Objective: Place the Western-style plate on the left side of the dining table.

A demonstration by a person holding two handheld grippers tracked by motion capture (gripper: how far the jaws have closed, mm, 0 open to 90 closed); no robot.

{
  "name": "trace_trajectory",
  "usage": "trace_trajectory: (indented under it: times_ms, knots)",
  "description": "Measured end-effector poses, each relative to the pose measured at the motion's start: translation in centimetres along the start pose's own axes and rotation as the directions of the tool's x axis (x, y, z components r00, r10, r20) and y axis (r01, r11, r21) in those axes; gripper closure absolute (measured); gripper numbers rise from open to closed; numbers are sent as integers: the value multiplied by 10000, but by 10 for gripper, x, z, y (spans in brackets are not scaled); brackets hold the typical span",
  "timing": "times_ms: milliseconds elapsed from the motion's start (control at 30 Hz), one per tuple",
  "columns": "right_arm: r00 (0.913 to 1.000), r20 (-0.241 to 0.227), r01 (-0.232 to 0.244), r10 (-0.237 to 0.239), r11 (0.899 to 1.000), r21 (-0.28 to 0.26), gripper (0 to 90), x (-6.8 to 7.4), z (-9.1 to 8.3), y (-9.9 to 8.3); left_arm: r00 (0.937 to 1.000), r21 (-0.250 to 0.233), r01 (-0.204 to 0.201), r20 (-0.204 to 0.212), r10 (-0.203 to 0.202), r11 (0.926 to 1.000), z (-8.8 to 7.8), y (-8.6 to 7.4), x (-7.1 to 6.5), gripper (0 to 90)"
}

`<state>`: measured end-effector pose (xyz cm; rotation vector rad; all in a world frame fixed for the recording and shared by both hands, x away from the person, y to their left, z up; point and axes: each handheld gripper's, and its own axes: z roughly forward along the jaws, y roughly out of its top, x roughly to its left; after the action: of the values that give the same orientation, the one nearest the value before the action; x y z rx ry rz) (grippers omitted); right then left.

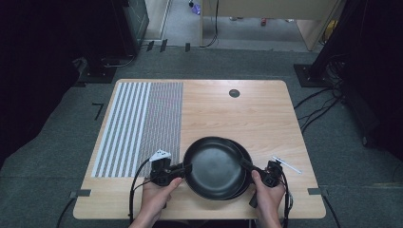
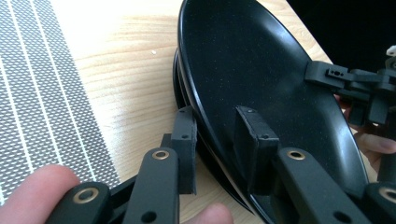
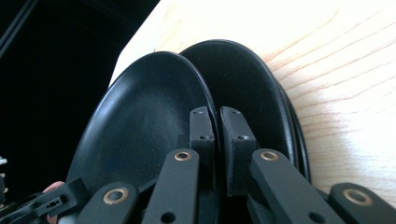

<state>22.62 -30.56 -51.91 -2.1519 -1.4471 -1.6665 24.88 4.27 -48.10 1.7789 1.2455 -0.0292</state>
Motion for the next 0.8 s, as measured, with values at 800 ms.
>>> trace_trajectory:
  times_ms: [800]
  knots:
    - [9969, -75, 784, -787, 9961, -401, 848, 46, 7, 30, 9998, -1058, 170, 143, -156, 9942, -21, 37, 7, 732]
